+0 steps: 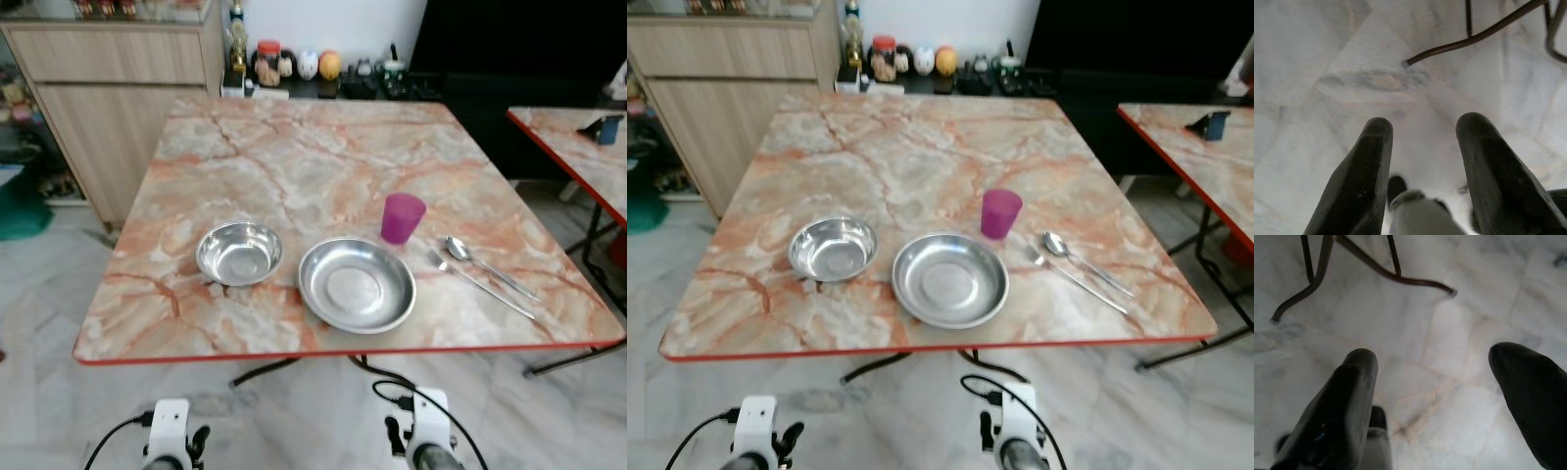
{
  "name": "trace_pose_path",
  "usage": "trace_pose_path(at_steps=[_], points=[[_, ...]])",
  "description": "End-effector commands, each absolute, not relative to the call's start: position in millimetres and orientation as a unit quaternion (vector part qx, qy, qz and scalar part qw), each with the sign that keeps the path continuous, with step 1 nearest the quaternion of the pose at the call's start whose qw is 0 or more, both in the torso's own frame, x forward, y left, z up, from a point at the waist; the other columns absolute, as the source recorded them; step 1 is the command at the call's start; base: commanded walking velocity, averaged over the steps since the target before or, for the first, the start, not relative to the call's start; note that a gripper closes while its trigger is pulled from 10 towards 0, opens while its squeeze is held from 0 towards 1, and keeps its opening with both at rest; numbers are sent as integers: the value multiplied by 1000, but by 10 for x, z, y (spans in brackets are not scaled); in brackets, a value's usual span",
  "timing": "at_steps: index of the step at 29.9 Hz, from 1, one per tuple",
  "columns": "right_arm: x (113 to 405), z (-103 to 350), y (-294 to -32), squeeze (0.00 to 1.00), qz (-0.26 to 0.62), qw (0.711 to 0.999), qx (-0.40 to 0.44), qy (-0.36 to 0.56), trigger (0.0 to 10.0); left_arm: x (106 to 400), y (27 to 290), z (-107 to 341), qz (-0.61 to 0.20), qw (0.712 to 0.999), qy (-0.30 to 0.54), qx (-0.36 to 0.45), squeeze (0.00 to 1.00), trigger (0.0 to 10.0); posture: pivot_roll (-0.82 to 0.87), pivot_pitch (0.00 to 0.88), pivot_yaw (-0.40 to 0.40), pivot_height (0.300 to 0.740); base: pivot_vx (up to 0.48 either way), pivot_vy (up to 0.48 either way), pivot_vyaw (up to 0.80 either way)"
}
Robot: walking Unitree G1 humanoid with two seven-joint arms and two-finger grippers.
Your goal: Setting the table
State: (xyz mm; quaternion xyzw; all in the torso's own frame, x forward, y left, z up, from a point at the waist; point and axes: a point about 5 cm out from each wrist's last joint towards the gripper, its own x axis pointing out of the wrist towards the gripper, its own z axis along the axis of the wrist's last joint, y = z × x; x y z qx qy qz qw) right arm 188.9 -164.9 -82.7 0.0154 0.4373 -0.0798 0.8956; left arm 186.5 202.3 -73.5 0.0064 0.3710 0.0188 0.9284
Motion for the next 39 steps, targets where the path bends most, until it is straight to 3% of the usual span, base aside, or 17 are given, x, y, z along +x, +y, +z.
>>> trace_pose_path(at_steps=[1,17,25,39], points=[[1905,-818,-1638,0,-88,897,22,433,10000,1834,2041,-748,16,926,376,15,0,10000,-25,0,-79,740,0,-315,0],[1910,-812,-1643,0,-100,898,27,428,10000,1819,2074,-734,20,931,364,15,0,10000,-20,0,-78,740,0,-79,0],[1900,-815,-1649,0,-104,897,26,428,10000,1884,2203,-602,5,952,302,41,0,10000,-10,0,-76,740,0,0,0],[1884,-820,-1683,0,-106,897,19,428,10000,1560,2483,-286,-16,980,188,71,0,10000,16,0,-80,740,0,0,0]])
